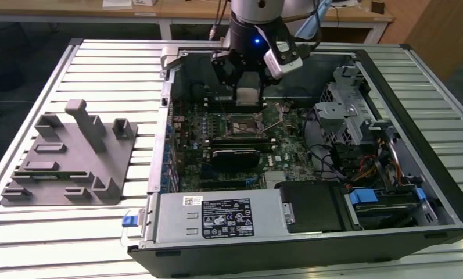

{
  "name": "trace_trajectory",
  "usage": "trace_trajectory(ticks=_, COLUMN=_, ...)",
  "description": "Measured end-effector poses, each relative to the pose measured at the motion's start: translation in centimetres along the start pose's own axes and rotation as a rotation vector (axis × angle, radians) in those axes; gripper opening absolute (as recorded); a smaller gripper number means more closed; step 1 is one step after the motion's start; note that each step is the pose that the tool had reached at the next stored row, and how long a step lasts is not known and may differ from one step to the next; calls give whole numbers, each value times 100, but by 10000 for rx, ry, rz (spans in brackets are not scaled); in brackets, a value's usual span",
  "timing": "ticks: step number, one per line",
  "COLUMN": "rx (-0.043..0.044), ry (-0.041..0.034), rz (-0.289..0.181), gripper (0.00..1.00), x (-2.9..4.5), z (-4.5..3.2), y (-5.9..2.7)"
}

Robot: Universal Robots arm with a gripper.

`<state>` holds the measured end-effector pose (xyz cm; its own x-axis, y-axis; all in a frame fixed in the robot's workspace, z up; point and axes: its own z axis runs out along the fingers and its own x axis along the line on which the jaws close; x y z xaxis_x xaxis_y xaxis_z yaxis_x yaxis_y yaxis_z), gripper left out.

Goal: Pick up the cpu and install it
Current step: 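Pick up the cpu and move it towards the insertion slot, then place the cpu into insertion slot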

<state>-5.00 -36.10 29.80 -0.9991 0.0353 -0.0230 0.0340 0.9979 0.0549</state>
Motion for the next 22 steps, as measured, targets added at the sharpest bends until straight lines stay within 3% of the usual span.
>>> trace_trajectory(ticks=5, rx=-1, ry=4, rz=-5, gripper=55, x=-92, z=57, y=21)
trace_trajectory(ticks=22, rx=-1, ry=4, rz=-4, gripper=55, x=-98, z=102, y=19)
